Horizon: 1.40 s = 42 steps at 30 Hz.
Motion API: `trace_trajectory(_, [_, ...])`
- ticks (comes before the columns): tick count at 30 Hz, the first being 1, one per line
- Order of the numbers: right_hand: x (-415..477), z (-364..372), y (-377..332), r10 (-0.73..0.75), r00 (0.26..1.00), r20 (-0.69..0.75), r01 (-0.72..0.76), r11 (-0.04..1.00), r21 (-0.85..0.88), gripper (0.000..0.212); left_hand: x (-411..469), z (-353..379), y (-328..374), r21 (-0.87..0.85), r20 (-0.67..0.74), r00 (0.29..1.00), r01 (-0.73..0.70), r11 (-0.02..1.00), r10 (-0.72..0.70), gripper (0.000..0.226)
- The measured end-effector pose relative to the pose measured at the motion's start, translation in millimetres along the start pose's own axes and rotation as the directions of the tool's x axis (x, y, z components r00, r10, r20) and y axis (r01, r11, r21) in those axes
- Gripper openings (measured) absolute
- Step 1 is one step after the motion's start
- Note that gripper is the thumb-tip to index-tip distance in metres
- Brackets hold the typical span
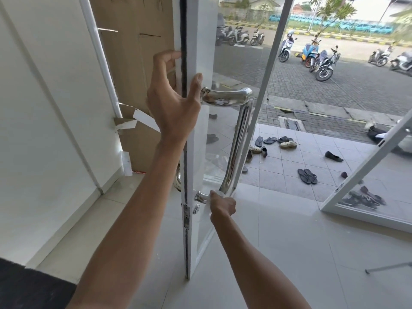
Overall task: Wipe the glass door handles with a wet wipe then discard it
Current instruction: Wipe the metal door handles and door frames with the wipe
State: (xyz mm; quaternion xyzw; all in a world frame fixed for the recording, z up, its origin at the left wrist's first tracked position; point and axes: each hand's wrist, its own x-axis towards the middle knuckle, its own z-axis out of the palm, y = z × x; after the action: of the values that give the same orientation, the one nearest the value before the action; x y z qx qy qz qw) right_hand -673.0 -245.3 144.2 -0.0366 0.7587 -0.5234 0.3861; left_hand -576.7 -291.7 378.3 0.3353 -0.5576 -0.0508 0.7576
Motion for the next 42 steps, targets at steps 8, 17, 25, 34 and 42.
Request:
trace_trajectory(8, [18,3,-16,-0.075,0.997,-0.036,0.072,0.993,-0.09,0.041,4,-3,-5,-0.014,0.037,0.999,0.024,1.0,-0.023,0.044])
trace_trajectory(17, [-6,13,13,-0.14,0.989,-0.044,0.137,0.989,-0.058,0.024,5,-4,-7,-0.023,0.024,0.999,0.048,0.999,-0.047,0.043])
trace_trajectory(25, [11,4,9,-0.502,0.855,-0.131,0.487,0.864,-0.129,0.051,5,-4,-7,-0.066,0.064,0.997,0.038,0.997,-0.034,0.042])
trace_trajectory(34, [27,-1,69,-0.825,0.386,0.412,0.778,0.051,-0.626,0.032,2,-3,-5,-0.062,0.065,0.998,0.015,0.998,-0.011,0.041])
trace_trajectory(42, [32,-25,59,-0.788,0.32,0.527,0.712,-0.167,-0.682,0.048,1,-3,-2,-0.053,0.047,0.999,0.01,0.999,-0.007,0.042])
